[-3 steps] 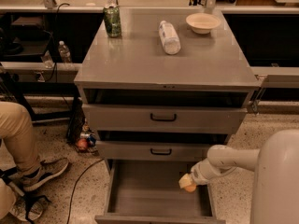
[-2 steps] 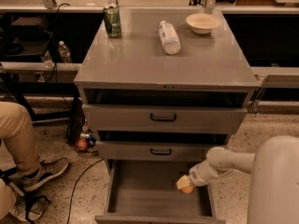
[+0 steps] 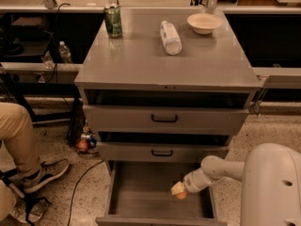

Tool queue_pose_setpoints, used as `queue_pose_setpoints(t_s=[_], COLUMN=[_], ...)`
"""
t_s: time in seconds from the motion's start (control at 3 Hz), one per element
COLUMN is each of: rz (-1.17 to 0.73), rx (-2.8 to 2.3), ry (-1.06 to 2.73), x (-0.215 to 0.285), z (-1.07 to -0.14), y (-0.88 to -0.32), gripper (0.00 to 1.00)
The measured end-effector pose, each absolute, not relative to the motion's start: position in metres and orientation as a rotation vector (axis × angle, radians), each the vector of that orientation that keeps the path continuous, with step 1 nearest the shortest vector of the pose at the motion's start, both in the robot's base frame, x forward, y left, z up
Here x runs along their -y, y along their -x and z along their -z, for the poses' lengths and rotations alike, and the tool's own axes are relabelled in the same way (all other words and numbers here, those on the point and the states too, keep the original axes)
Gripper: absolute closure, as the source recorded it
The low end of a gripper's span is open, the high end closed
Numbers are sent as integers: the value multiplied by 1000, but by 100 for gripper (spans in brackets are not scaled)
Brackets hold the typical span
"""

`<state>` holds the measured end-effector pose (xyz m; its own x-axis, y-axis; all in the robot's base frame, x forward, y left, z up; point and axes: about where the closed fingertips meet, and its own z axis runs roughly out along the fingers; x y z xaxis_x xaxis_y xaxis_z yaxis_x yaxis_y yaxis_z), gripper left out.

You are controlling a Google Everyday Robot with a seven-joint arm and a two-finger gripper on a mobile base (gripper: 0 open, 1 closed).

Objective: Place orange into bottom drawer

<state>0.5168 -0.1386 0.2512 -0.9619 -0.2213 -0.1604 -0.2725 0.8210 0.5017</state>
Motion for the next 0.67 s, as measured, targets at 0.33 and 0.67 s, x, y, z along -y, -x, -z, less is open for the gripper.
queue_pose_setpoints(t_s=[0.33, 0.67], rz=[-840, -874], rx=[-2882, -2842], ry=[372, 342], x=[125, 115], z=[-226, -208], y=[-518, -523], gripper=[100, 100])
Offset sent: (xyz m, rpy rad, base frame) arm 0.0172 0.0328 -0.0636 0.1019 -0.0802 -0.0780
